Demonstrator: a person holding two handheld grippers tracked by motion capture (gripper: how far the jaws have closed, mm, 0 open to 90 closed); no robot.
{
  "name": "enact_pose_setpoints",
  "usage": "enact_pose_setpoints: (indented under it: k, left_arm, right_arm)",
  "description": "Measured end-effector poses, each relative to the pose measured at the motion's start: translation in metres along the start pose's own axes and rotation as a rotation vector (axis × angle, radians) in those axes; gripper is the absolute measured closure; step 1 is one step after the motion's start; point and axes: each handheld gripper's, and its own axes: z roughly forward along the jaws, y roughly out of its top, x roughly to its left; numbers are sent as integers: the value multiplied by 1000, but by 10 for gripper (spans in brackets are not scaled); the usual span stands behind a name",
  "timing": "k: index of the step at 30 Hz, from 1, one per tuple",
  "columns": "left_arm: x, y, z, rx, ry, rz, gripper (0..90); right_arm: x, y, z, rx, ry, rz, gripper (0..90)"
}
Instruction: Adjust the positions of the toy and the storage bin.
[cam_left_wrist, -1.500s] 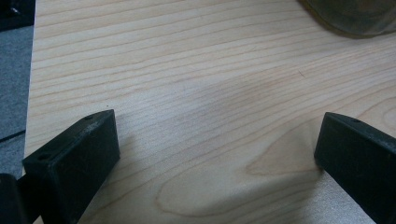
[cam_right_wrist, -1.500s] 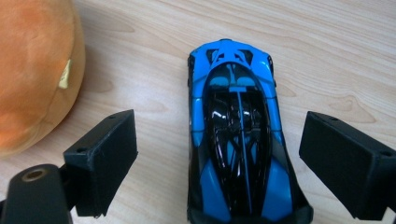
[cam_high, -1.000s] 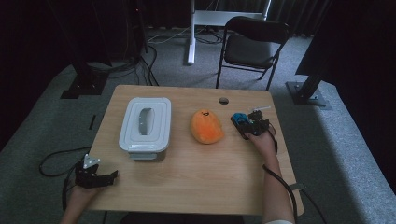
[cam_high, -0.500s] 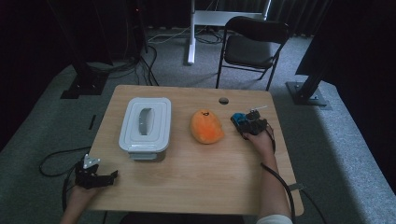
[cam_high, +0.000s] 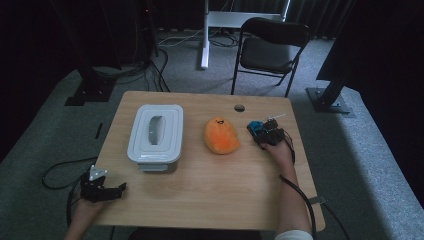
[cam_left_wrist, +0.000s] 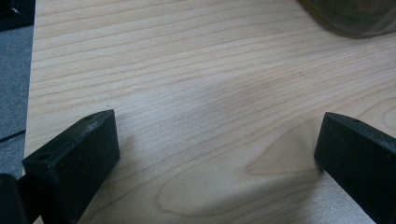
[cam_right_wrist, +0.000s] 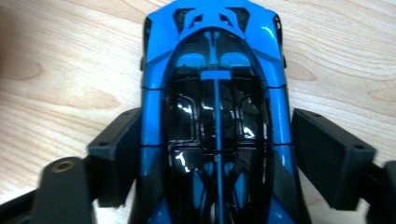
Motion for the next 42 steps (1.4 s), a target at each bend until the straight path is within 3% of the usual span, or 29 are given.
enact_pose_setpoints:
  k: [18, 21, 27, 42]
  left_arm:
    - [0, 0, 0, 1, 1, 0, 4]
    - [0, 0, 0, 1, 1, 0, 4]
    - [0, 0, -1, 2, 2, 0, 4]
    - [0, 0, -1, 1, 2, 0, 4]
  right_arm:
    - [1, -2, -8, 12, 25, 17, 256]
    - [1, 1, -15, -9, 35, 30, 267]
    - [5, 1, -16, -1, 44, 16, 267]
    - [5, -1, -33, -30, 23, 25, 268]
